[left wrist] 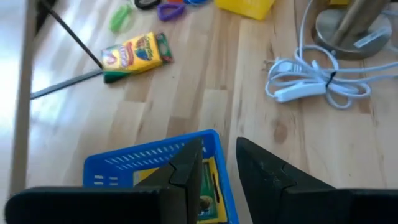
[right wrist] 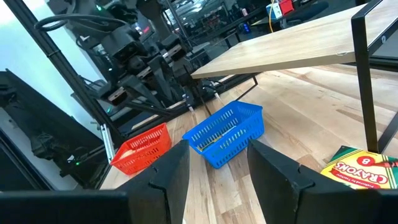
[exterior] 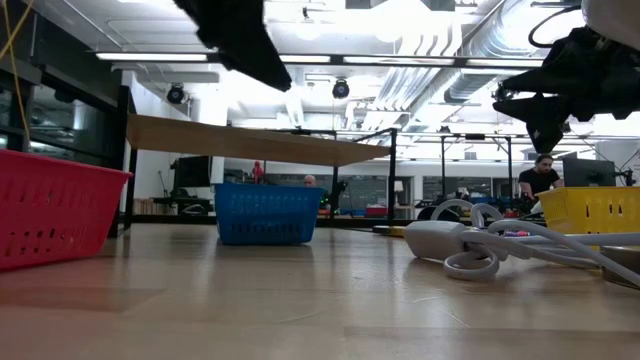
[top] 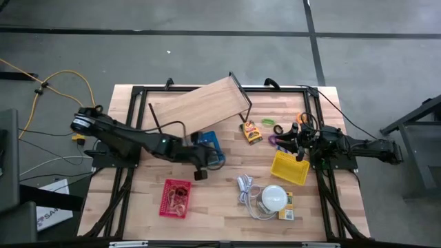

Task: Pick & Place Office Desk Supplies
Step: Put the yellow pack of crayon into the blue bin

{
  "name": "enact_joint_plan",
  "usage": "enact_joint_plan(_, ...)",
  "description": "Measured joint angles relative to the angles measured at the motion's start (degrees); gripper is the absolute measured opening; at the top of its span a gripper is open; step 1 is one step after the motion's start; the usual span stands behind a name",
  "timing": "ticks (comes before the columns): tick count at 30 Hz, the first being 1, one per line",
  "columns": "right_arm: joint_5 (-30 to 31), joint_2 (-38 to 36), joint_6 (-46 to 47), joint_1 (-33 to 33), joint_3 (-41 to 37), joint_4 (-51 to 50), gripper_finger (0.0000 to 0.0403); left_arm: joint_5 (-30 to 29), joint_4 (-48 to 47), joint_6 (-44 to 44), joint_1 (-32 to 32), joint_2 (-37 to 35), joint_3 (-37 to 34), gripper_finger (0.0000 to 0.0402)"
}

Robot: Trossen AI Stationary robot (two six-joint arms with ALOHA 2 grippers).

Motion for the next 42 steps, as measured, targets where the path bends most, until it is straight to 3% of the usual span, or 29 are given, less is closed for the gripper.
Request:
enact_joint_plan(10, 0.0, 0.0, 0.0, 0.0, 0.0, 0.0, 0.0150, -11.3, 2.5, -1.6, -4.9, -12.6, -10.6, 0.0092)
enact_joint_plan(24, 0.0, 0.0, 0.0, 0.0, 0.0, 0.0, 0.0150, -11.5, 9.5, 1.9, -10.9, -29.8, -24.8, 0.0092)
enact_joint_plan(42, 0.0, 0.0, 0.0, 0.0, 0.0, -0.1, 0.0150, -12.1, 9.8, 4.1, -14.6, -31.6, -26.0, 0.0092)
